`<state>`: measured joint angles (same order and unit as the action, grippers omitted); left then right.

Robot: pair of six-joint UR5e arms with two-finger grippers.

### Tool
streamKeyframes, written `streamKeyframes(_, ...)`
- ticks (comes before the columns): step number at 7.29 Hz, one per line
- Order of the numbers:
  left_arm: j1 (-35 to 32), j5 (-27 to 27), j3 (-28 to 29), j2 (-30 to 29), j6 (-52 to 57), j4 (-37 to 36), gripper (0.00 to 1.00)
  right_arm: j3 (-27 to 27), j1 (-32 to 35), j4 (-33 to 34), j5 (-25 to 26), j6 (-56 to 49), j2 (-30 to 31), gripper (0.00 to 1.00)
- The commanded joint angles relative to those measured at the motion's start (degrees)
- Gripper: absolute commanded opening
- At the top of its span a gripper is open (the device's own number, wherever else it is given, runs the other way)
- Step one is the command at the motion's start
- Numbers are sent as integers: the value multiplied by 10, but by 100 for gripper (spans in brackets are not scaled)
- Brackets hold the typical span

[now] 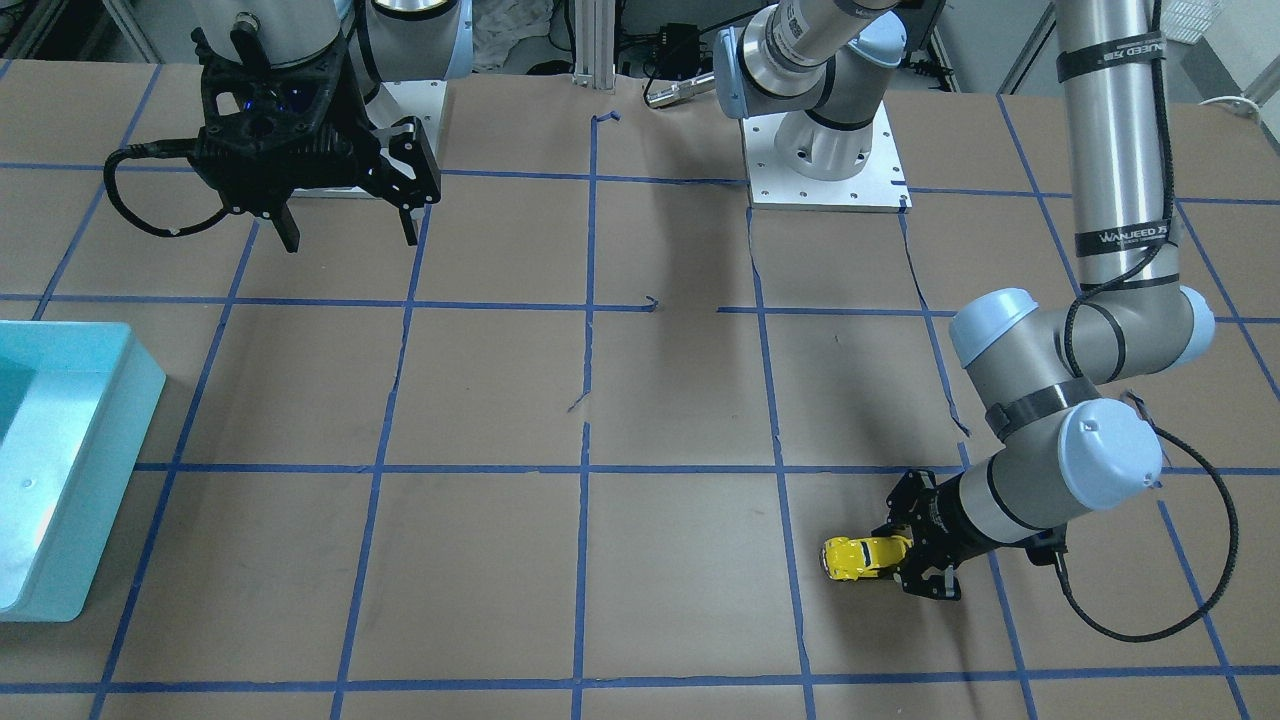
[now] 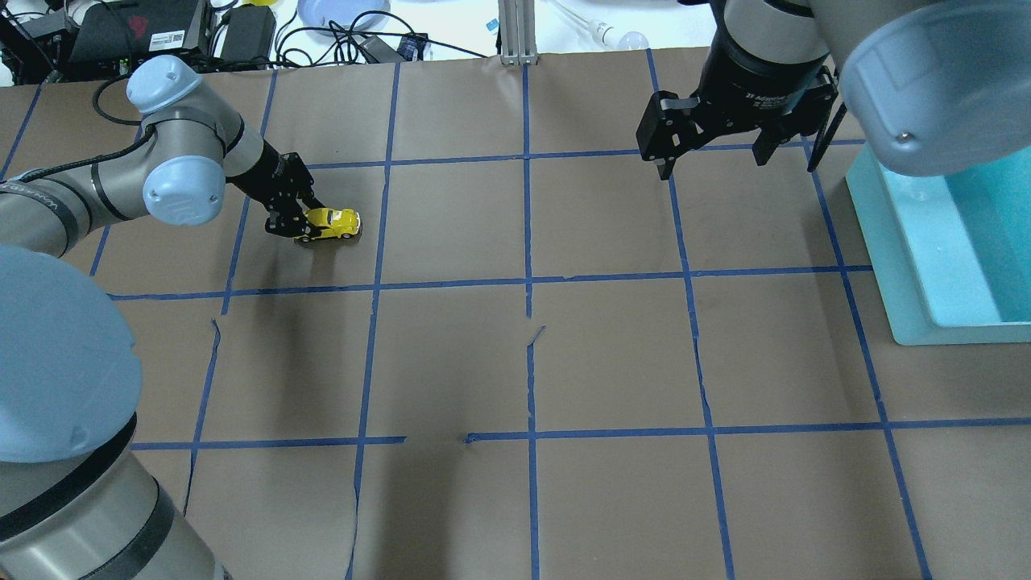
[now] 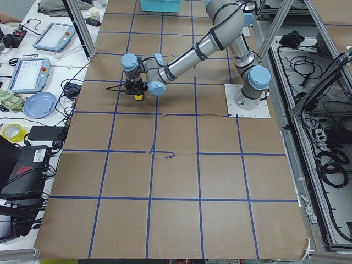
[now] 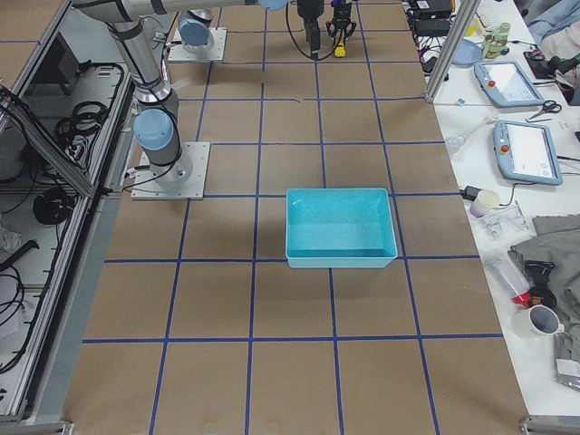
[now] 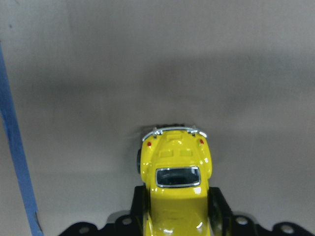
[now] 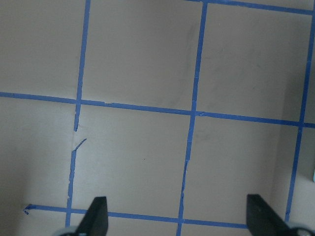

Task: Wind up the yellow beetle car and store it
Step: 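Drag the held car back toward the robot to wind it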

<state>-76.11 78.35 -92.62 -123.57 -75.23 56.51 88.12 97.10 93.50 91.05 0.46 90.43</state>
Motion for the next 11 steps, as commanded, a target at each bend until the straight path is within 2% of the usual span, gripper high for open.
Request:
streamKeyframes(1, 9, 0, 1, 1, 23, 7, 0, 0, 2, -21, 0, 15, 1, 100)
streamKeyframes(2, 17, 0, 0, 0, 27, 8, 0, 0, 2, -25, 0, 46, 4, 100)
streamKeyframes(9, 37, 0, -1, -3, 78, 8, 0, 2, 1, -21, -1, 40, 4, 100)
streamKeyframes(10, 37, -7, 0, -6, 57, 7, 69, 2, 2, -21, -1, 39, 4, 100)
streamKeyframes(11, 37, -2, 1, -7, 36, 5, 81, 2, 2, -21, -1, 39, 4, 100)
